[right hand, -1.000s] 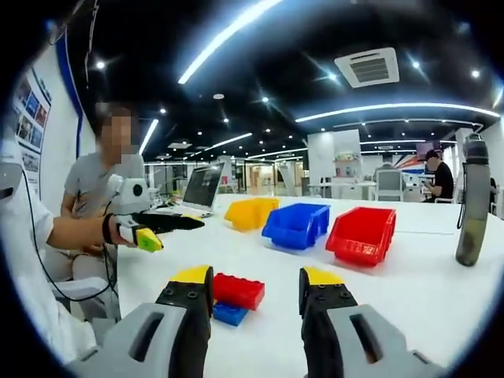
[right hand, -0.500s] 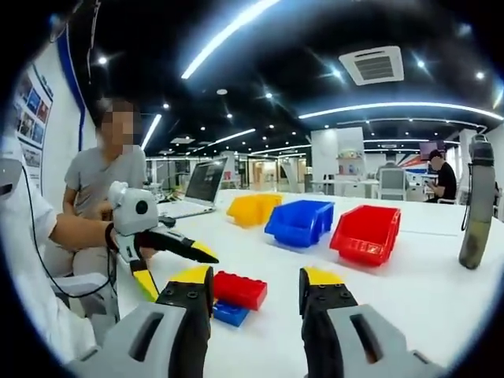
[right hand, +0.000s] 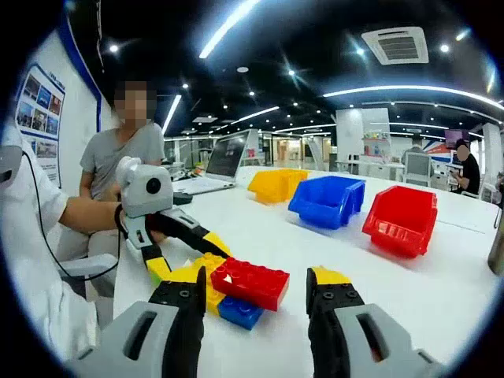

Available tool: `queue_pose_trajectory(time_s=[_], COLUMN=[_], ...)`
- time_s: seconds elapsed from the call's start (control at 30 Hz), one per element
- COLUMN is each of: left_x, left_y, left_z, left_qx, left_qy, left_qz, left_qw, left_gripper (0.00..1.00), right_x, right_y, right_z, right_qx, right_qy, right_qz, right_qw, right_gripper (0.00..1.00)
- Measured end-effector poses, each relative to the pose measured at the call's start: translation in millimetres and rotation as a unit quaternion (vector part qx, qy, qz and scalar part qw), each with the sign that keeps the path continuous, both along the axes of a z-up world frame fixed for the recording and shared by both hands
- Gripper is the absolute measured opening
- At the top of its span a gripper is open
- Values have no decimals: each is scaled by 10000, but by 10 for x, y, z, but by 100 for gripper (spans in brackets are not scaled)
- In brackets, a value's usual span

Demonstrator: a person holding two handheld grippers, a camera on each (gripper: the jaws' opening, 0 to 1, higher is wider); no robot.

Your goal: Take apart the toy blocks one by one and place each separated block into its matching bin, sorting the blocks by their type until all the connected pieces are disassembled and separated into the correct bins

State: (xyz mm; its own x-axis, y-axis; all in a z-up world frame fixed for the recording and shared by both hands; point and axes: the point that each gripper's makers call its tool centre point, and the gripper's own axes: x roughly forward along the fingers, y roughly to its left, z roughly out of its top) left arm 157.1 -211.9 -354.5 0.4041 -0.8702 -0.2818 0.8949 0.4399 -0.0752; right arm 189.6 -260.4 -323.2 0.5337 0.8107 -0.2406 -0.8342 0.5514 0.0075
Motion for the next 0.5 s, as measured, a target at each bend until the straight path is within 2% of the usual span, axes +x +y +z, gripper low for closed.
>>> queue_pose_trajectory(time_s=[0.17,0.23,0.3,0.37,0.43,0.5], left_x=[3,15,-29,-37,-44,-72], left_y=[14,20,-19,-22,-24,-48], left_z=[1,-2,-1,-3,-3,-1], left_qx=[18,22,23,20,20,26], left_qy=[-99,-117,-113,-94,-101,-116], left_qz=[22,42,45,31,26,26], left_qw=[9999,9999,9999,9999,9999,9999], left_gripper=[48,48,48,48,48,48], right_x=[37,28,34,8,12,7], right_y=[81,107,104,147,146,144], right_z=[-83,-76,-133,-155,-179,-185], right_qx=[-42,-13,-83,-56,-63,-29], right_qy=[201,209,357,372,385,464], right_qz=[-60,-183,-543,-600,-733,-793], right_qw=[9998,9996,9979,9975,9965,9958], right_gripper=[59,59,59,59,58,52])
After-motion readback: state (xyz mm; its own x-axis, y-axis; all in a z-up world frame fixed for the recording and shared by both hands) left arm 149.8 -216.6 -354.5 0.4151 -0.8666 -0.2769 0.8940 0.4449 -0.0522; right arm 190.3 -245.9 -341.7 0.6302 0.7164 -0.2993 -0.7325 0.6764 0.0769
